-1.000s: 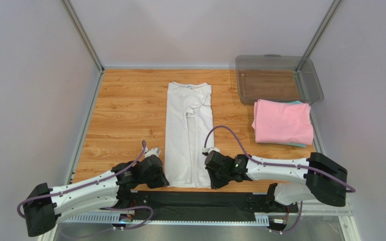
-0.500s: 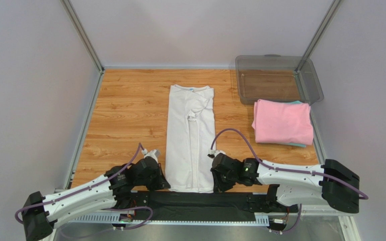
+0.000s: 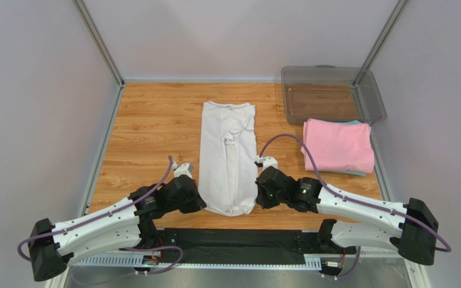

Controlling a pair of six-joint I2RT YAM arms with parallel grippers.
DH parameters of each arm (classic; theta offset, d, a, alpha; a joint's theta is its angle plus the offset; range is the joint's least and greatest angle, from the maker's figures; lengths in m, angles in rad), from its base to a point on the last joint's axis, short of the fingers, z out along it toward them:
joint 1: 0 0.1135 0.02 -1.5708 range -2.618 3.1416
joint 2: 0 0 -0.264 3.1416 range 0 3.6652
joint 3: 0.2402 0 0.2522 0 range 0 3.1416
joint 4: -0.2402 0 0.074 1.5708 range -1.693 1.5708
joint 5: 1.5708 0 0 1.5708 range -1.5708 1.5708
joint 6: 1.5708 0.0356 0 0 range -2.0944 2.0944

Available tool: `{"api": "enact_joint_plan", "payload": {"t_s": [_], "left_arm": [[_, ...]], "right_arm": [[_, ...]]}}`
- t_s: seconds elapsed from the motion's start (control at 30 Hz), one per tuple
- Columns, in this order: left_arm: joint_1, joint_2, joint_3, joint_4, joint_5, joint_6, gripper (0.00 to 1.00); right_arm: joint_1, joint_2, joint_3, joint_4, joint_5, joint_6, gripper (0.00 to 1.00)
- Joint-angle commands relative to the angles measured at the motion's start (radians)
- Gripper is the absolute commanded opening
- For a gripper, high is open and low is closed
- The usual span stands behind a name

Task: Fold and stack the t-shirts
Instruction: Fold the tshirt

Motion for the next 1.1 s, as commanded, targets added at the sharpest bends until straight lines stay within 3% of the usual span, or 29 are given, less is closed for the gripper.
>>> {"api": "enact_joint_plan", "payload": {"t_s": [0.0,0.23,0.67,1.07], "left_arm": [[-0.001,0.050,0.098,-0.022,-0.126,0.056,0.00],[0.063,0.155,0.207,0.024,-0.231,0.157,0.00],[0.264,0.425,0.436,0.055,-0.214,0.323,0.00],[0.413,0.589,0.539,0.132,-0.114,0.446,0.00]], "right_arm": [[-0.035,0.009,0.083,-0.005,0.106,-0.083,0.01],[-0.155,0.089,0.174,0.087,0.074,-0.160,0.01],[-0.341,0.253,0.320,0.140,-0.037,-0.263,0.00],[-0.469,0.398,0.427,0.140,-0.095,-0.316,0.00]]}}
